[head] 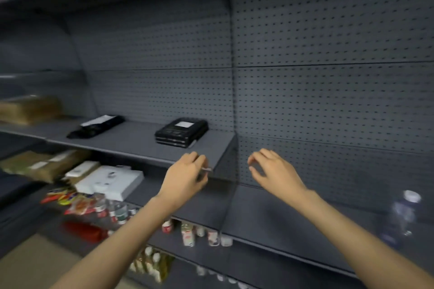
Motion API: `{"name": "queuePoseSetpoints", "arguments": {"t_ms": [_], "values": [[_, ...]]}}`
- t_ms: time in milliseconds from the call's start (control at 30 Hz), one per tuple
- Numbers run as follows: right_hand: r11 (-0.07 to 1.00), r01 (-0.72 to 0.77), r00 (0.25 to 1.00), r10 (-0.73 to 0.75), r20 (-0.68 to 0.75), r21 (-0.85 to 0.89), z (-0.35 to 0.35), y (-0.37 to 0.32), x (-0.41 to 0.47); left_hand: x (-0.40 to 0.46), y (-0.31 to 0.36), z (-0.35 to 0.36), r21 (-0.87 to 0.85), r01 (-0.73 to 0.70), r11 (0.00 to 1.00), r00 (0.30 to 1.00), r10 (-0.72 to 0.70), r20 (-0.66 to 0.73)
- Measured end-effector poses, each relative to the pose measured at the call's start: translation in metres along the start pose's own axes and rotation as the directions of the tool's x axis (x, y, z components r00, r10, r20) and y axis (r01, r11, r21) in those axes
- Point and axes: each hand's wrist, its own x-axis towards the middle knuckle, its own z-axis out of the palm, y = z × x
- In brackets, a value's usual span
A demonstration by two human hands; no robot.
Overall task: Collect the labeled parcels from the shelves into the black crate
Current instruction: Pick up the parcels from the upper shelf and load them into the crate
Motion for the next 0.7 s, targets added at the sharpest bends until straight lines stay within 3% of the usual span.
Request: {"name": "queuePoseSetpoints", "arguments": {"t_ms": [200,500,700], "values": [[0.994,0.065,0.997,-0.069,0.038,0.089,0.058,-0.074,0.07,-0.029,-0.099,-0.017,-0.063,0.238,0.969,0.971,-0.238,0.002],[0.991,0.093,0.995,-0.095,0.016,0.093,0.126,-0.1,0.178,0.006,-0.207,0.01,-0.038,0.347,0.937,0.935,-0.349,-0.057],[0.995,-0.029,0.999,0.031,-0.017,0.092,0.171,-0.078,0.255,0.077,-0.26,0.054,-0.086,0.357,0.93,0.933,-0.359,-0.008]]}}
